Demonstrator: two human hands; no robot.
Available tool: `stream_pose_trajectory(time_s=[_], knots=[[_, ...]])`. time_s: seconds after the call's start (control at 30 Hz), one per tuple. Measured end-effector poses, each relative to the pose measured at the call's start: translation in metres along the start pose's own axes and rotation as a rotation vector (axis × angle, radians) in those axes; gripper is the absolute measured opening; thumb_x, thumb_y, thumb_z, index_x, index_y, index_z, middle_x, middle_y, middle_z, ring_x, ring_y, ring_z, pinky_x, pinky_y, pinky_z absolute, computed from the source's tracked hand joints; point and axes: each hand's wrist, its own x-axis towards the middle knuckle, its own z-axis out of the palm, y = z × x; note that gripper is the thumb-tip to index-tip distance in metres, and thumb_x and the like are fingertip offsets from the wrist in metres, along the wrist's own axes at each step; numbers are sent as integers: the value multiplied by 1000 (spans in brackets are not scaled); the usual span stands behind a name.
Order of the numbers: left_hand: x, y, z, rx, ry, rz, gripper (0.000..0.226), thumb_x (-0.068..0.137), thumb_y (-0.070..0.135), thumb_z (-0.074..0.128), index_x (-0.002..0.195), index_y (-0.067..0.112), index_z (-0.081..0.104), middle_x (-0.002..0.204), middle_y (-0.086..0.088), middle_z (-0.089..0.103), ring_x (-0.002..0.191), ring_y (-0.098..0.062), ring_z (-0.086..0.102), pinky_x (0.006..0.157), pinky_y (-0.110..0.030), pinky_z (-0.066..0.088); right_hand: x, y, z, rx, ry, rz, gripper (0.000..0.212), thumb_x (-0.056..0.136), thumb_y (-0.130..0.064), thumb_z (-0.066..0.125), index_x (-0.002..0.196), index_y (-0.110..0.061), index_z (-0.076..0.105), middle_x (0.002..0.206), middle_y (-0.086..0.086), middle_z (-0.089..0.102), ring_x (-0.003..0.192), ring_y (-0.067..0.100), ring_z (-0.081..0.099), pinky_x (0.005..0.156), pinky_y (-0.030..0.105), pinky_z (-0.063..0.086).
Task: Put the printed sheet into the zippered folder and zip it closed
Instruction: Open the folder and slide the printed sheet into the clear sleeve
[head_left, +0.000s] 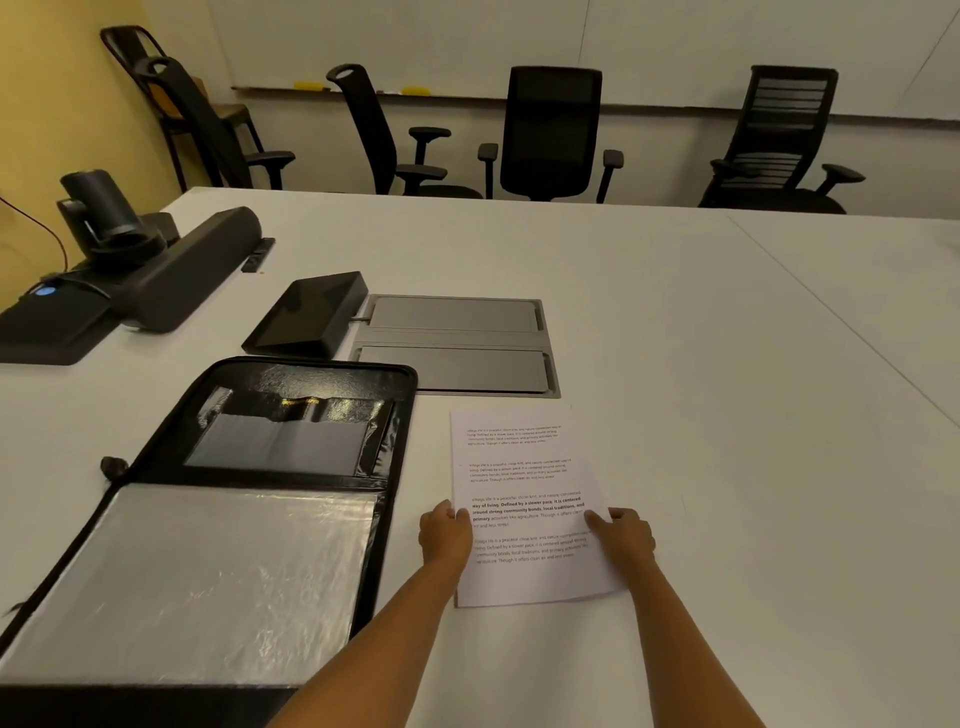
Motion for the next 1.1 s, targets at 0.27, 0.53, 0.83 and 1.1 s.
stream_pose_trajectory(time_s=[0.27,0.53,0.83,1.1], knots=[[5,0,1,-42,-30,-18,20,96,11,39,83,4,52,98,-12,49,69,-12,44,58,-20,37,-4,-9,1,-110,2,-101,45,88,-26,60,124,0,52,125,21,54,115,37,52,99,42,44],[9,-1,0,-1,-34,-10,30,94,2,34,110,-1,60,116,-18,59,81,-20,57,65,-24,47,-8,-21,9,-258,-20,-70,53,87,-22,60,132,-10,35,128,19,50,118,37,48,97,42,42],[10,-2,-2,11,-41,-9,33,92,2,44,121,7,59,123,-14,61,106,-29,60,89,-32,51,4,-23,13,-266,-107,52,59,81,-17,67,129,-4,35,133,16,48,123,35,45,101,37,39],[1,3,0,-153,-147,122,32,100,12,34,130,20,41,112,-5,57,82,-11,57,61,-17,48,10,-15,15,-233,-111,35,74,75,-26,75,133,-6,34,135,16,43,127,33,40,103,39,37]])
